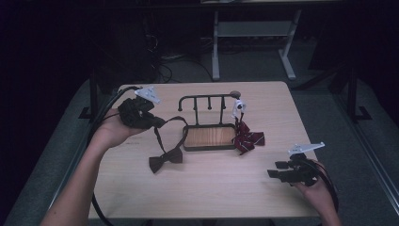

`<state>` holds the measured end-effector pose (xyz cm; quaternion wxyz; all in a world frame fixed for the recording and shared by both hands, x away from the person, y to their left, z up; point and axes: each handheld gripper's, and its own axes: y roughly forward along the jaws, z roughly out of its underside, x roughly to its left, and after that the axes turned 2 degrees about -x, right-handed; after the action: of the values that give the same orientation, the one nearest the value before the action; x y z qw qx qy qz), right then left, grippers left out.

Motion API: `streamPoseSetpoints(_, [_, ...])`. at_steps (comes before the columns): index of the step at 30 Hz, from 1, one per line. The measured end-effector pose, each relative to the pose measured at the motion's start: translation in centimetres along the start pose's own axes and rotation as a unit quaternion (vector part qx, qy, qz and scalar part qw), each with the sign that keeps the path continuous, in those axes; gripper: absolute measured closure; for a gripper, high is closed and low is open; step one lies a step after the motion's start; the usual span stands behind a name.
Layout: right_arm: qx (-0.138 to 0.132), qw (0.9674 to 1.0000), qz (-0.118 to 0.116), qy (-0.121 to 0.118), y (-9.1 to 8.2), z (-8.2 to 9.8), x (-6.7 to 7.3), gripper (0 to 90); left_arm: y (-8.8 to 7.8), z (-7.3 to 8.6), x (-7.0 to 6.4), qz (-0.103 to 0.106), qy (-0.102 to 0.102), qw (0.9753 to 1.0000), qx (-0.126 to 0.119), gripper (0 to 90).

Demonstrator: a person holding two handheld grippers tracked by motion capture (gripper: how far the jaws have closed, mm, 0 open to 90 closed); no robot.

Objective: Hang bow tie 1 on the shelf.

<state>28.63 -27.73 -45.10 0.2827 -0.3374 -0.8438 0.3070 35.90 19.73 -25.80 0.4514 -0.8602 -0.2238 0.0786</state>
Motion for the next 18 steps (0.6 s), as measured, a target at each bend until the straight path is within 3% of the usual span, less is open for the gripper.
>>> streamPoseSetpoints(18, [-0.002, 1.0000, -0.001, -0.001, -0.2, 0.0, 0.0, 43.0, 0.3, -2.3, 1.6, -0.006, 0.000, 0.9997, 0.023, 89.7])
